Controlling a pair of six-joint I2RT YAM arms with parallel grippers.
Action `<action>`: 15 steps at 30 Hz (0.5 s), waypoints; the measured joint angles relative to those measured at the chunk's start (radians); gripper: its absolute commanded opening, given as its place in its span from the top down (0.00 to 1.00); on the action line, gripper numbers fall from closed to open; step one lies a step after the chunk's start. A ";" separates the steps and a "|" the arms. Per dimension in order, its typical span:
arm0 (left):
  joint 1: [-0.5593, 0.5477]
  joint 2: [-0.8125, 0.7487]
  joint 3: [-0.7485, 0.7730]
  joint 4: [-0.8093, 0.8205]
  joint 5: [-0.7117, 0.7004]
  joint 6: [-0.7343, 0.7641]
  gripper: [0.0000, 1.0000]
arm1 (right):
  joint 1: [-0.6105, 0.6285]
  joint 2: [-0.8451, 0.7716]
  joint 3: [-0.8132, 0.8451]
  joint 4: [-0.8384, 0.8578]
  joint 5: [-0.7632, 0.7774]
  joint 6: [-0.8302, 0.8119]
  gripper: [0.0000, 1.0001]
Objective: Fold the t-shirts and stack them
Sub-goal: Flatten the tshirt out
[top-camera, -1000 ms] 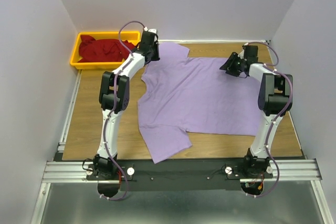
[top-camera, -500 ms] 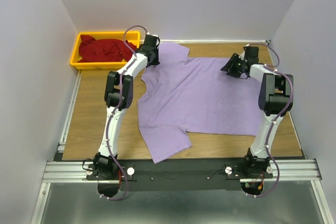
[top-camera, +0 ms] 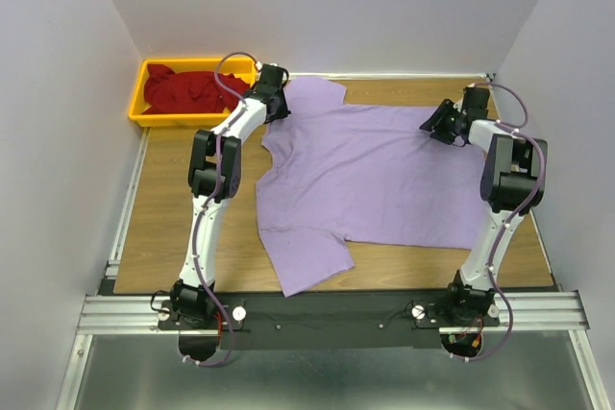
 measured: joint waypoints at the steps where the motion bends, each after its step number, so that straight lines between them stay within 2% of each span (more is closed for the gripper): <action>1: 0.000 -0.002 -0.006 0.006 -0.004 -0.016 0.83 | -0.002 0.000 0.000 0.000 0.001 0.000 0.44; 4: 0.001 -0.010 -0.023 0.023 -0.011 -0.049 0.80 | -0.002 0.000 0.001 0.000 -0.002 -0.008 0.43; 11: 0.000 -0.031 -0.054 0.061 -0.032 -0.066 0.48 | -0.003 -0.003 0.008 -0.010 -0.021 -0.031 0.43; 15: -0.014 -0.064 -0.054 0.060 -0.054 -0.031 0.42 | 0.001 -0.048 -0.005 -0.024 -0.034 -0.035 0.43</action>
